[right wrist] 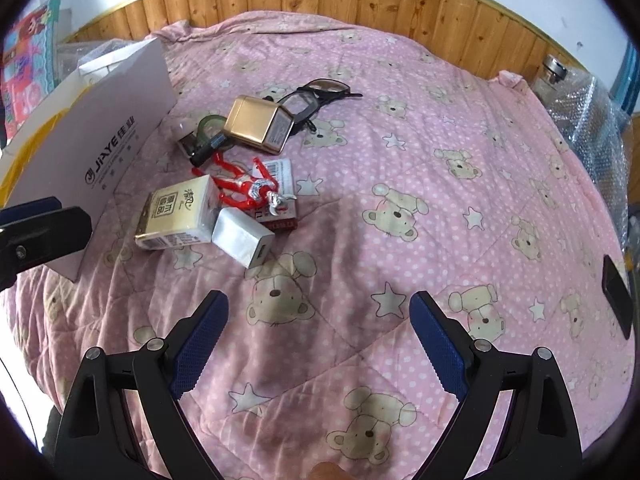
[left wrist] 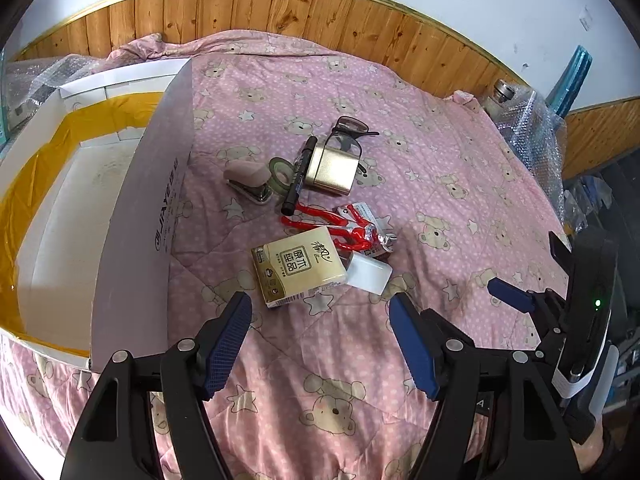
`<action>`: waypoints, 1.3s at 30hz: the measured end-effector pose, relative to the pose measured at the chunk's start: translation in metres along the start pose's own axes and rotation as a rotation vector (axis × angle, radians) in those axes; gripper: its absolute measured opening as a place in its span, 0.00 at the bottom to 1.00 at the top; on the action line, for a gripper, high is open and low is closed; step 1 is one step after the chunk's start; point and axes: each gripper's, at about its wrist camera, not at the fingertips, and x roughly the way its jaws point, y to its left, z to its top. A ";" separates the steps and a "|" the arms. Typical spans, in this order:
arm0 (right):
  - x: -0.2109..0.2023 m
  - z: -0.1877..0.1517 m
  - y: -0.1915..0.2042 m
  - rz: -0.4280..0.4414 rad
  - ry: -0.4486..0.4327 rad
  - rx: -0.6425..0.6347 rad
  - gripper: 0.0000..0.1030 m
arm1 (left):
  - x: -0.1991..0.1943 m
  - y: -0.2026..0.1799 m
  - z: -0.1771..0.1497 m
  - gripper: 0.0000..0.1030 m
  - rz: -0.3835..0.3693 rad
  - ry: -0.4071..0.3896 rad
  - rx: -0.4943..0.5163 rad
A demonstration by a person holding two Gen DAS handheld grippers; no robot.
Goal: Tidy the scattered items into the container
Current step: 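Move both tools toward the pile of scattered items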
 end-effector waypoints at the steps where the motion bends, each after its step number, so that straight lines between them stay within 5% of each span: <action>1: -0.001 0.001 0.002 -0.003 -0.004 -0.005 0.90 | -0.001 0.000 -0.001 0.70 -0.002 -0.004 0.000; 18: -0.036 -0.002 0.034 -0.080 -0.093 -0.082 0.89 | -0.019 -0.009 -0.022 0.69 -0.037 -0.052 0.055; 22: -0.041 -0.008 0.038 -0.080 -0.117 -0.089 0.88 | -0.023 -0.016 -0.026 0.51 -0.039 -0.059 0.073; 27: -0.042 -0.010 0.037 -0.053 -0.103 -0.081 0.40 | -0.028 -0.022 -0.026 0.27 -0.063 -0.066 0.085; 32: -0.042 -0.014 0.035 -0.016 -0.103 -0.068 0.12 | -0.032 -0.028 -0.027 0.12 -0.066 -0.078 0.098; 39: -0.043 -0.018 0.032 0.015 -0.105 -0.056 0.08 | -0.027 -0.035 -0.029 0.03 -0.054 -0.061 0.110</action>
